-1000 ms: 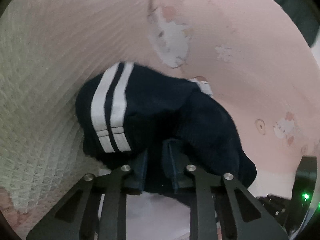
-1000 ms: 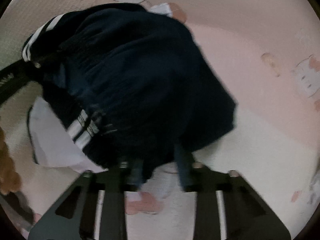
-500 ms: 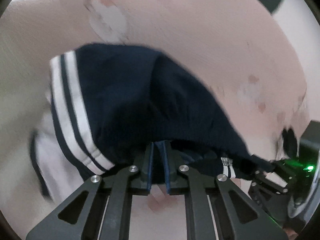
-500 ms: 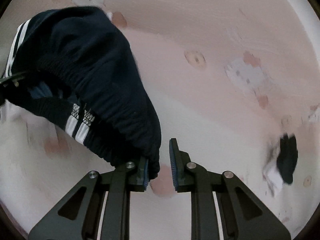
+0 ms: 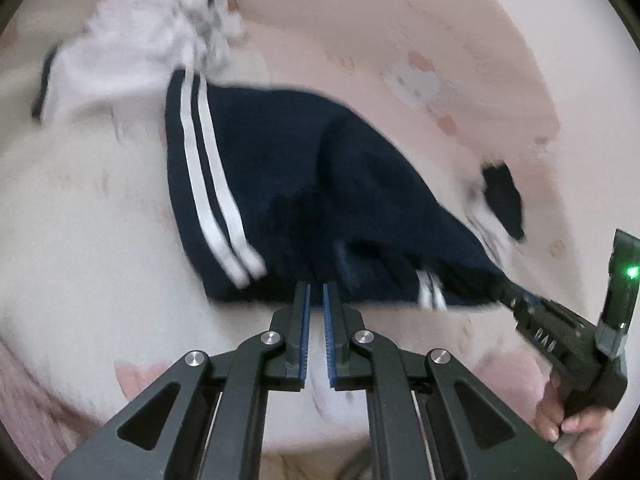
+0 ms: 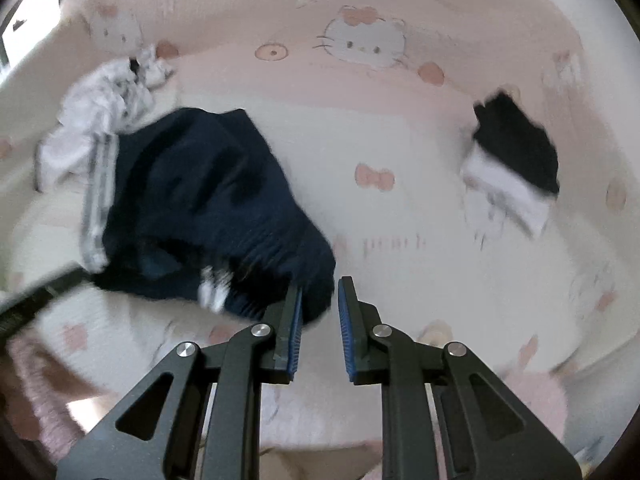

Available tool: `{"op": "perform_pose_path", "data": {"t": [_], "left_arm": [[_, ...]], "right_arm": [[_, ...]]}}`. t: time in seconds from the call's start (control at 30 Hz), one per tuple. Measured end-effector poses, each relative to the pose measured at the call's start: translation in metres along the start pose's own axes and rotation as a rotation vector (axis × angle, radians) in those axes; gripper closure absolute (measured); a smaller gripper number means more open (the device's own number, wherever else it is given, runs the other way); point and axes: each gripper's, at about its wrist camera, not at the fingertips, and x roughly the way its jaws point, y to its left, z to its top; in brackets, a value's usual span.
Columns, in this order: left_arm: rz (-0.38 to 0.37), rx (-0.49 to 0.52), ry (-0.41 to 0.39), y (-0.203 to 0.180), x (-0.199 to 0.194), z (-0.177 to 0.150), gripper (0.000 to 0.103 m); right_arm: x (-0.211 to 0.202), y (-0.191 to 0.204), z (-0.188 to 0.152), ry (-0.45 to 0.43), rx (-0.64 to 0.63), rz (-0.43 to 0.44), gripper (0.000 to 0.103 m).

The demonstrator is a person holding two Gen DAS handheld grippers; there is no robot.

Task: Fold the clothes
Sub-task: 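Lift the navy pants with both grippers, pulling them off the white cloth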

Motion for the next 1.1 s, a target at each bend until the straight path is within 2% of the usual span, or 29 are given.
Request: {"op": "perform_pose_path", "data": {"t": [0.07, 0.17, 0.2, 0.27, 0.3, 0.33, 0.5, 0.57, 0.7, 0.77, 0.8, 0.87, 0.9, 0.97, 1.03, 1.1], "left_arm": [[0.05, 0.017, -0.007, 0.003, -0.004, -0.006, 0.095], [0.146, 0.01, -0.046, 0.014, -0.01, -0.012, 0.093], [0.174, 0.014, -0.047, 0.017, -0.01, -0.012, 0.089], [0.235, 0.045, -0.051, 0.017, -0.007, -0.008, 0.068], [0.27, 0.075, -0.058, 0.014, -0.004, -0.006, 0.053], [0.297, 0.107, -0.068, 0.014, -0.005, -0.004, 0.05], [0.446, 0.334, -0.076, -0.01, 0.017, 0.007, 0.05], [0.468, 0.398, -0.042, -0.01, 0.032, 0.01, 0.05], [0.455, 0.436, -0.012, -0.009, 0.052, 0.007, 0.051], [0.417, 0.395, -0.013, -0.005, 0.057, 0.006, 0.063], [0.398, 0.365, -0.011, -0.003, 0.058, 0.006, 0.069], [0.393, 0.331, -0.029, 0.0, 0.054, 0.005, 0.075], [0.384, 0.31, -0.04, 0.002, 0.051, 0.005, 0.082], [0.359, 0.259, -0.065, 0.007, 0.037, 0.005, 0.086], [0.353, 0.21, -0.116, 0.015, 0.013, 0.004, 0.096], [0.347, 0.173, -0.165, 0.02, -0.009, -0.002, 0.096]], "right_arm": [[-0.014, 0.003, -0.022, 0.003, 0.021, 0.021, 0.087], [0.003, 0.004, -0.04, 0.038, 0.02, 0.055, 0.087], [0.01, 0.003, -0.045, 0.054, 0.025, 0.064, 0.085], [0.019, 0.007, -0.061, 0.077, 0.037, 0.085, 0.079], [0.022, 0.009, -0.064, 0.084, 0.034, 0.084, 0.075], [0.026, 0.011, -0.068, 0.082, 0.028, 0.08, 0.074], [0.044, 0.002, -0.068, 0.068, 0.037, 0.045, 0.063], [0.051, -0.007, -0.065, 0.06, 0.053, 0.062, 0.058], [0.074, -0.024, -0.067, 0.082, 0.092, 0.145, 0.05], [0.085, -0.029, -0.068, 0.128, 0.146, 0.226, 0.05], [0.088, -0.03, -0.066, 0.133, 0.171, 0.27, 0.05], [0.09, -0.03, -0.063, 0.122, 0.193, 0.334, 0.05], [0.089, -0.029, -0.06, 0.109, 0.194, 0.356, 0.05], [0.089, -0.026, -0.059, 0.101, 0.188, 0.356, 0.05], [0.091, -0.025, -0.06, 0.108, 0.186, 0.323, 0.05], [0.093, -0.025, -0.062, 0.117, 0.184, 0.28, 0.05]]}}
